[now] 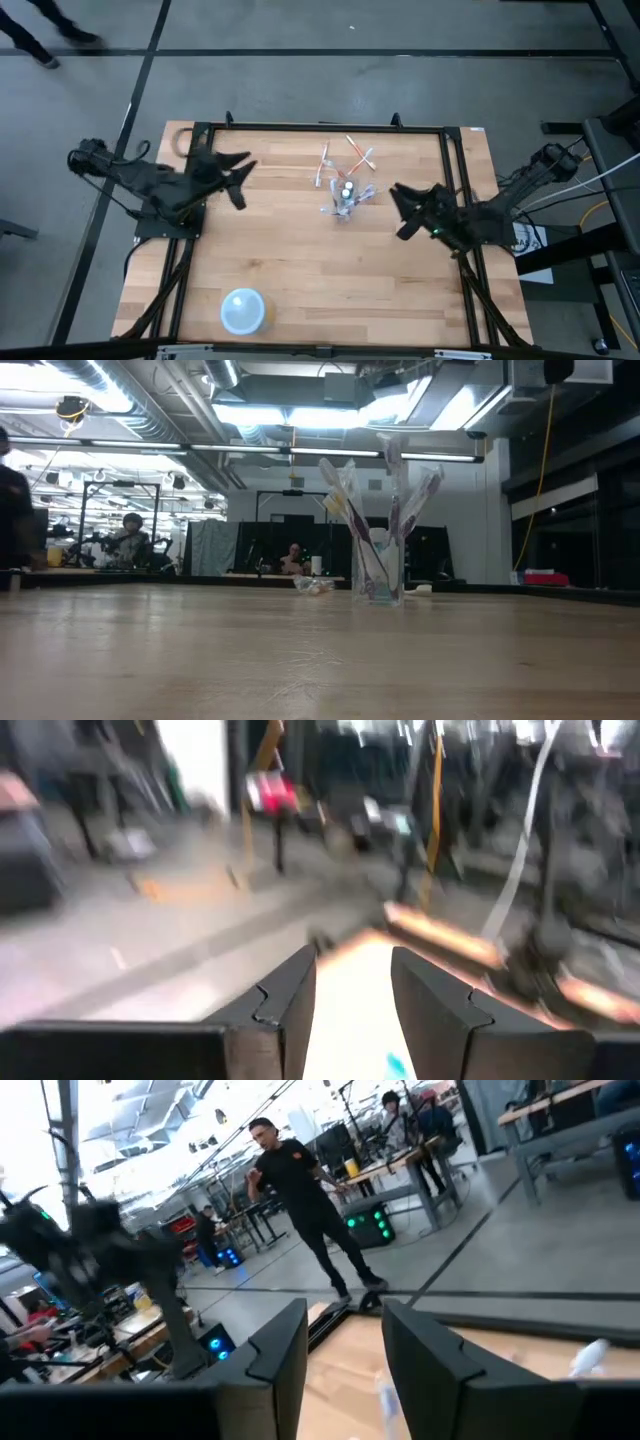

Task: Pick & Place toothbrushing station
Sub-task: Put the orange toothbrush into the transparent organizer

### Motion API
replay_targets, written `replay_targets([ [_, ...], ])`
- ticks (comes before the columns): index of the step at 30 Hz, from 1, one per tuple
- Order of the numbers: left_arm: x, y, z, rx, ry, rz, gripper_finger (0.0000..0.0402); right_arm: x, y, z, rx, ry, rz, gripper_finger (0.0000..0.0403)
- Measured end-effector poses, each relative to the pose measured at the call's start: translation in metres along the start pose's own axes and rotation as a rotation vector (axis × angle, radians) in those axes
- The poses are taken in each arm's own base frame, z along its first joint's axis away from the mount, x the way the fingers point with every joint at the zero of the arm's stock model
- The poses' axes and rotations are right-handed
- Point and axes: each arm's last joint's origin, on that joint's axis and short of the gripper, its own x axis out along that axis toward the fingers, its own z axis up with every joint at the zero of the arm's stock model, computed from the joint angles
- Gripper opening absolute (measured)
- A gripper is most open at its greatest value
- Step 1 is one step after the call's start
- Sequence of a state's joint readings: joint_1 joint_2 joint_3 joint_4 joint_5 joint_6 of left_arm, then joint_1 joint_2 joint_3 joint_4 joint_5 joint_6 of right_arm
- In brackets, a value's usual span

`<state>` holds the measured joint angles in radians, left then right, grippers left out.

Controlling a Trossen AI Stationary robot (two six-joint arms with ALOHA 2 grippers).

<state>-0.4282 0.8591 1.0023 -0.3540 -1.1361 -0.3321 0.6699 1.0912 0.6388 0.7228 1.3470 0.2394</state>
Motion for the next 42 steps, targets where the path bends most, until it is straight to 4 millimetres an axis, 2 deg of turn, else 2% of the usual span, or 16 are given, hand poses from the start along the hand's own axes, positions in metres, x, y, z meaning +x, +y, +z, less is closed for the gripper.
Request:
replay_targets([
  [4,0.035,0.017,-0.028,-0.042,0.331,-0.046,0.0127,-0.007,-0.006,0.020,-0.020,-0.010,-0.002,0.0132],
  [7,0.063,0.027,-0.039,0.008,0.527,-0.141,0.0127,-0.012,-0.010,0.032,-0.028,-0.012,0.005,0.0132],
  [11,0.104,0.038,-0.034,0.197,0.664,-0.236,0.0127,-0.015,-0.013,0.041,-0.034,-0.011,0.020,0.0132],
  [15,0.155,0.062,-0.034,0.391,0.923,-0.125,0.0127,-0.019,-0.015,0.045,-0.032,-0.006,0.020,0.0132],
  [17,0.184,0.077,-0.038,0.290,1.043,-0.010,0.0127,-0.021,-0.015,0.045,-0.030,-0.002,0.011,0.0132],
  [19,0.211,0.095,-0.043,0.063,1.108,0.051,0.0127,-0.023,-0.015,0.045,-0.022,0.004,0.015,0.0132],
  [22,0.243,0.116,-0.052,-0.247,1.139,0.049,0.0127,-0.026,-0.014,0.044,0.004,0.013,0.032,0.0132],
  [25,0.263,0.126,-0.063,-0.389,1.146,0.036,0.0127,-0.030,-0.013,0.044,0.019,0.024,0.050,0.0132],
  [29,0.285,0.126,-0.081,-0.478,1.145,0.040,0.0130,-0.034,-0.012,0.044,0.020,0.034,0.068,0.0132],
  [36,0.316,0.090,-0.119,-0.524,1.119,0.022,0.0154,-0.041,-0.010,0.049,0.038,0.044,0.104,0.0132],
  [42,0.327,0.076,-0.148,-0.534,1.138,0.113,0.0183,-0.049,-0.012,0.062,0.055,0.049,0.146,0.0132],
])
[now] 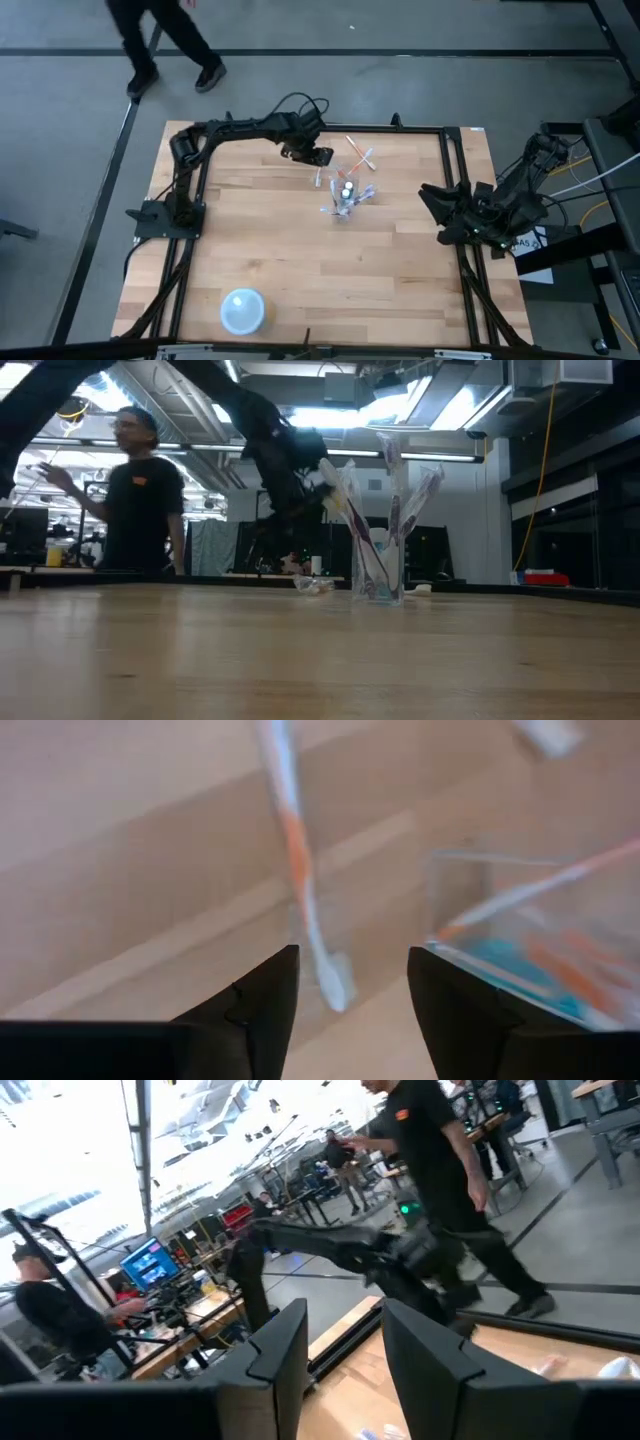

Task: Pick & Place toothbrushing station
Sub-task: Put the orange toothbrush into the transparent organizer

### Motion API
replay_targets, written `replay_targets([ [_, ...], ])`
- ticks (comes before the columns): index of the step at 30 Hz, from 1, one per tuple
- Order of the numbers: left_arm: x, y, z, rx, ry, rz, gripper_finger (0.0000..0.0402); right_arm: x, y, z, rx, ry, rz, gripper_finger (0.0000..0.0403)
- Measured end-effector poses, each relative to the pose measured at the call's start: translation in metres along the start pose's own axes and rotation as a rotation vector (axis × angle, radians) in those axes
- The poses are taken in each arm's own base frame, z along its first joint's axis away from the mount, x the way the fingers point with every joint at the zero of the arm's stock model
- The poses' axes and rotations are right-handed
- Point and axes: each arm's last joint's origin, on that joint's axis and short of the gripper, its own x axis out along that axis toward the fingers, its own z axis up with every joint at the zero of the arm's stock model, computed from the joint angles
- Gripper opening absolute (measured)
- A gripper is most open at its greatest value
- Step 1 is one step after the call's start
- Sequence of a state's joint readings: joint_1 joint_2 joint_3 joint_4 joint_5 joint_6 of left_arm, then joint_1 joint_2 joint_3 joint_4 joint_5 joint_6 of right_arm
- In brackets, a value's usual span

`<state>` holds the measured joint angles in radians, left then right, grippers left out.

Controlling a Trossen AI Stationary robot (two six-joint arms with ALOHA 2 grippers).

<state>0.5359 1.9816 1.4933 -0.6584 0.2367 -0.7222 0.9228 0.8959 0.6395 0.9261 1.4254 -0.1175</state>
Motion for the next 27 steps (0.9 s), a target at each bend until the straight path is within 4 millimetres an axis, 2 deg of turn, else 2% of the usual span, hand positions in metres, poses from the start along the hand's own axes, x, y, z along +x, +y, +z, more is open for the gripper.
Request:
replay_targets([
  [6,0.022,-0.001,0.001,-0.045,-0.014,0.000,0.0193,-0.006,-0.002,0.010,-0.001,0.006,0.029,0.0132],
  [15,0.039,0.007,0.001,-0.087,0.004,0.048,0.0176,-0.011,-0.007,0.020,0.014,0.015,0.054,0.0132],
  [20,0.039,0.008,0.000,-0.086,0.013,0.056,0.0166,-0.013,-0.006,0.023,0.008,0.022,0.067,0.0132],
  [27,0.028,-0.001,0.001,-0.062,0.000,-0.012,0.0166,-0.015,-0.002,0.037,-0.029,0.042,0.049,0.0132],
])
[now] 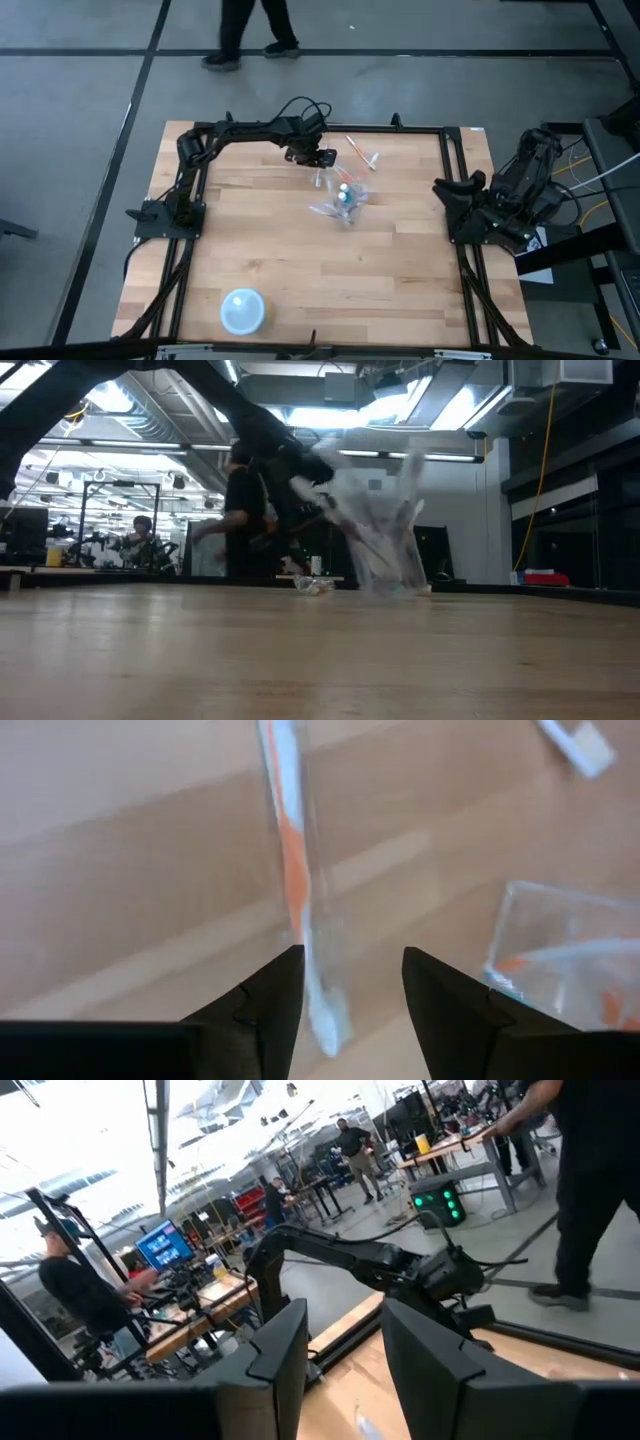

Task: Pick & Place toothbrushing station
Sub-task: Put the orange toothbrush into the transparent organizer

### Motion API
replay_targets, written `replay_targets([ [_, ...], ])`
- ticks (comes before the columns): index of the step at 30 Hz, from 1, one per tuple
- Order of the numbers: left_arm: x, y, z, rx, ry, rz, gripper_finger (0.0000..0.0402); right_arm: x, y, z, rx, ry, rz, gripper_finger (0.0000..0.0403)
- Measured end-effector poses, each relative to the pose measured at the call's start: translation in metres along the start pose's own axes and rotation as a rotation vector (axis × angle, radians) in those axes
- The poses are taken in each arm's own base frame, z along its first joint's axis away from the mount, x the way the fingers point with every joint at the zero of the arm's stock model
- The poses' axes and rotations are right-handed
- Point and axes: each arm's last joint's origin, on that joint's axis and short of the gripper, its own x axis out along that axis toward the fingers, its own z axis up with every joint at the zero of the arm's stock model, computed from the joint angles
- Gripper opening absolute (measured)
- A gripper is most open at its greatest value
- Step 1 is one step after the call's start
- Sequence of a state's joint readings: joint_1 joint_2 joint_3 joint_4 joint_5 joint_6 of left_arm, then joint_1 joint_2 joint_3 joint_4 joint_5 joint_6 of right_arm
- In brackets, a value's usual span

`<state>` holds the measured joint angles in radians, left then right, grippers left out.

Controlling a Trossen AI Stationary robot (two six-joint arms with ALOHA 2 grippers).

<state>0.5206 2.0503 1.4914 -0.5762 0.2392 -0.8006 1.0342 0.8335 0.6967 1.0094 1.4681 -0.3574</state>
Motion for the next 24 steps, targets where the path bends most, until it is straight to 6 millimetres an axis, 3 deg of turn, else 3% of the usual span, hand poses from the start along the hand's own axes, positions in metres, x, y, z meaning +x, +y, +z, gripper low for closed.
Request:
replay_targets([
  [10,-0.006,-0.015,-0.009,0.018,0.000,-0.062,0.0168,-0.001,0.000,0.001,-0.028,0.018,-0.031,0.0132],
  [24,-0.041,-0.042,0.012,0.048,-0.094,-0.119,0.0169,-0.001,0.001,-0.001,-0.039,0.030,-0.061,0.0132],
])
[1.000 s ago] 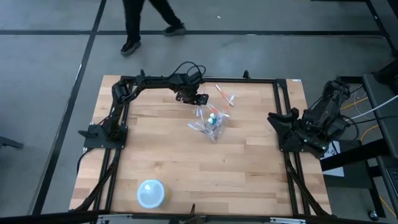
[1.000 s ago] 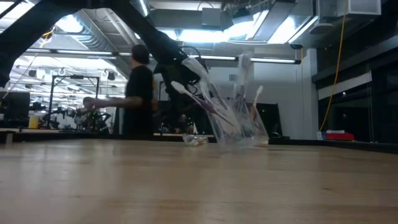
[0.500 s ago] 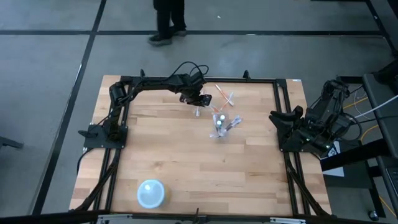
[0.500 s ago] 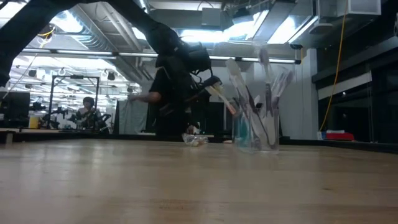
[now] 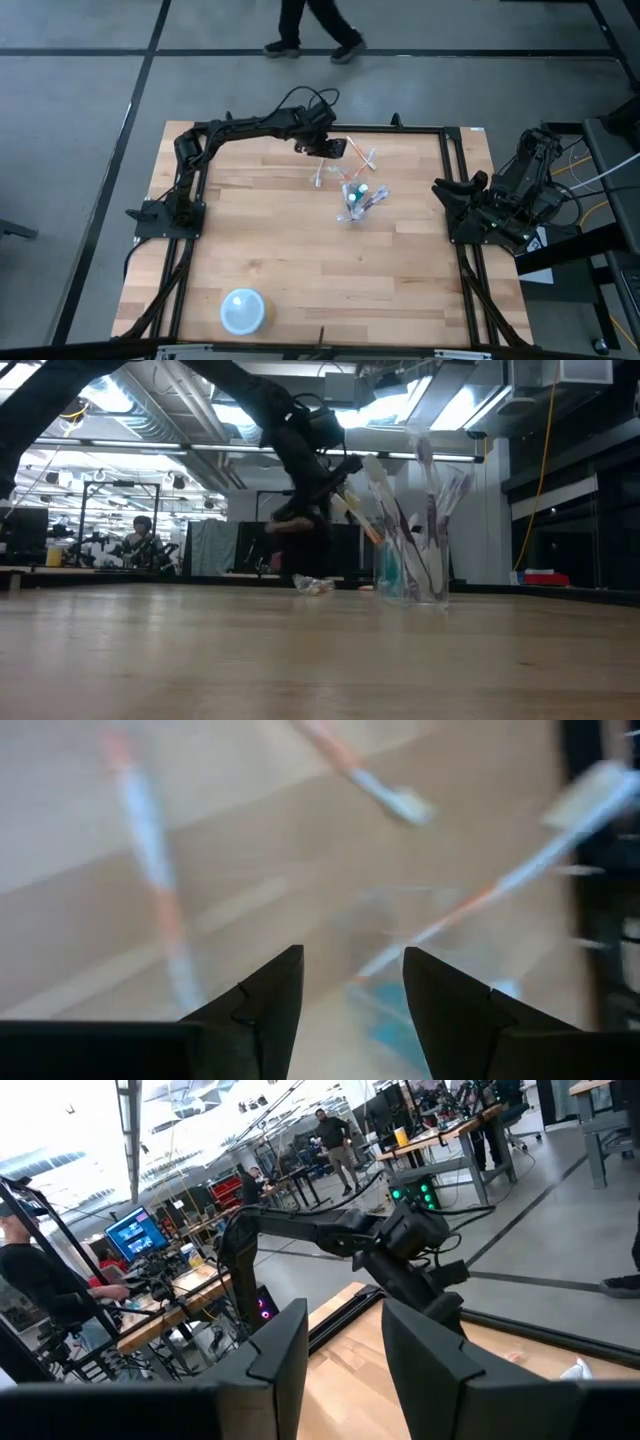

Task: Pick & Place toothbrushing station
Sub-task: Put the orange toothbrush into the transparent organizer

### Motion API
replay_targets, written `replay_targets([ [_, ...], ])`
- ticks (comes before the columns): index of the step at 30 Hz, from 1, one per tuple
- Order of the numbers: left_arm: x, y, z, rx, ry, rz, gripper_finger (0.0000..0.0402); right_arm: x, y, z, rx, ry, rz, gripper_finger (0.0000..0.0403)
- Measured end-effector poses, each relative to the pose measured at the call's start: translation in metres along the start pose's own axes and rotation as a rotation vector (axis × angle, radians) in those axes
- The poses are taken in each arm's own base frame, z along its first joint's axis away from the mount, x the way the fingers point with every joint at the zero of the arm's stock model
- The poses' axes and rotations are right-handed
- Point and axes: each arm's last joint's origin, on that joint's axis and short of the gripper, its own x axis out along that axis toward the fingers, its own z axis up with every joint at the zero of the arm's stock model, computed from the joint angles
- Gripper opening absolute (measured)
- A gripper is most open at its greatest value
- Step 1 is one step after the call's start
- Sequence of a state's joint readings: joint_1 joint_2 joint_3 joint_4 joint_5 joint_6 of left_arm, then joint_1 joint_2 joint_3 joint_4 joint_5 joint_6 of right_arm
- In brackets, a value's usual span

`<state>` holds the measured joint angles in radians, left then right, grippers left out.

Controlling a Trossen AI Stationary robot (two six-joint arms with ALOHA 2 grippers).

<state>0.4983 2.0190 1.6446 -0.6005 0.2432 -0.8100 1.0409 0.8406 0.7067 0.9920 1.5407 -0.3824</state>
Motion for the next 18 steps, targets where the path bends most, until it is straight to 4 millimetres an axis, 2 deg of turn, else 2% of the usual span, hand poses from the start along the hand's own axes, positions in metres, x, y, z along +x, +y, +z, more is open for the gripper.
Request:
replay_targets([
  [8,-0.009,0.023,0.004,-0.020,-0.011,0.252,0.0169,0.000,0.000,0.000,0.000,-0.001,0.003,0.0132],
  [18,0.009,0.040,0.004,-0.100,0.025,0.304,0.0168,0.000,0.000,0.000,0.010,-0.002,0.004,0.0132],
])
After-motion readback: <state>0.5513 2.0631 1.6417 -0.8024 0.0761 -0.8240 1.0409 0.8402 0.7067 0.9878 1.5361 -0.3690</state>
